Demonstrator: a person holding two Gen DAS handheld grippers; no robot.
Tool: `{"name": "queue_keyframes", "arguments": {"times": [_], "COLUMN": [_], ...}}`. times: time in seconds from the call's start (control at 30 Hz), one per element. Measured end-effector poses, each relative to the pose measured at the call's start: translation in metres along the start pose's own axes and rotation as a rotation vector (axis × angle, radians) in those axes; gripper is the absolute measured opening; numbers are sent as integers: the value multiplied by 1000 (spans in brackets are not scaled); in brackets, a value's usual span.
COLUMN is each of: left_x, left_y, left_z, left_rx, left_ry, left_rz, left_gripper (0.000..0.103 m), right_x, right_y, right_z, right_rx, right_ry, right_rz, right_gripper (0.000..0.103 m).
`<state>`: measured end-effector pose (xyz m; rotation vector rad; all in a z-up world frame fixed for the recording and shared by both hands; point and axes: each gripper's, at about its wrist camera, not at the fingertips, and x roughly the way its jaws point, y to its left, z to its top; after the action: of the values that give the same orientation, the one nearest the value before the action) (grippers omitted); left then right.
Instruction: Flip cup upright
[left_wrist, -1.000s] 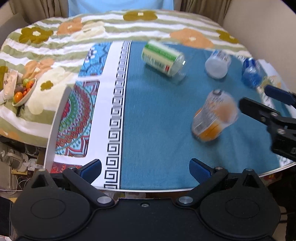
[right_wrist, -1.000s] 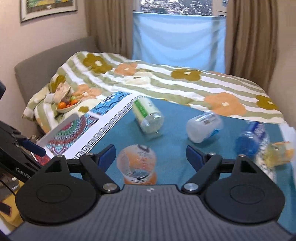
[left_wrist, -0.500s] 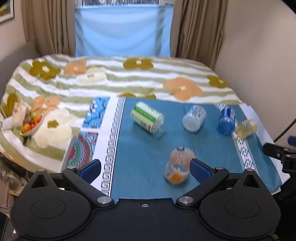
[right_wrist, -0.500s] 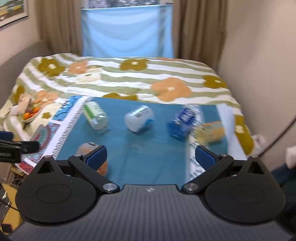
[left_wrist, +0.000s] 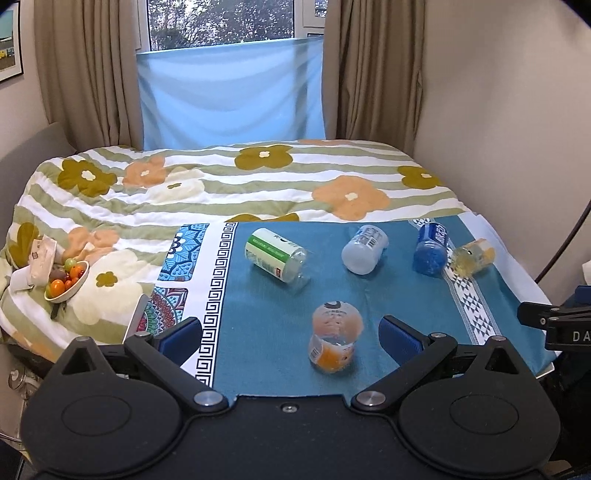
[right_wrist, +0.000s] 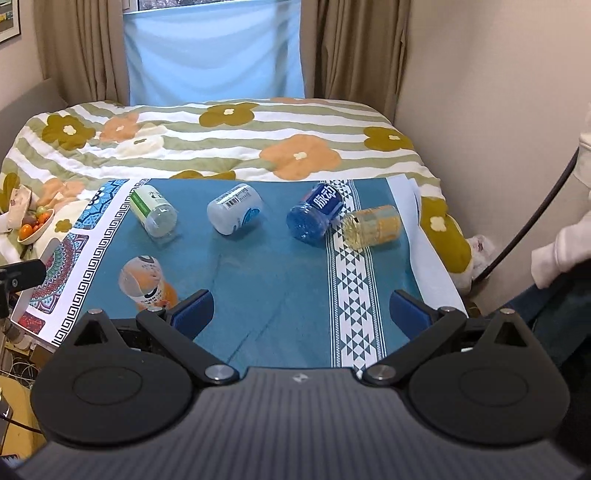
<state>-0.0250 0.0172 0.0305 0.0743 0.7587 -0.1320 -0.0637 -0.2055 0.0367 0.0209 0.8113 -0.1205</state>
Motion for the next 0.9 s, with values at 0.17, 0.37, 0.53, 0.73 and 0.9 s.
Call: {"name": "queue_keyframes", "arguments": {"times": [0.17,0.37,0.53,0.73,0.9], "left_x": [-1,-2,-3,-3,-5], "left_y": [-1,-2,-1,0,-1], "left_z": [-1,-2,-2,-2,-1], "left_rx": [7,12,11,13,16], "left_ry": [-1,-7,-9,-10,-15], "left_rz": [0,-2,1,2,8], "left_gripper": [103,103,103,103,103], "right_x": [-1,-2,-2,-2,-2], "right_y": [1,2,3,4,4], "right_z": [-1,-2,-2,-3,-3], "right_rx": [1,1,6,9,10], "right_ry": [2,1,2,7,6], "right_rz": [-6,-7,-4,-2,-4], "right_gripper": [103,103,103,103,103]}}
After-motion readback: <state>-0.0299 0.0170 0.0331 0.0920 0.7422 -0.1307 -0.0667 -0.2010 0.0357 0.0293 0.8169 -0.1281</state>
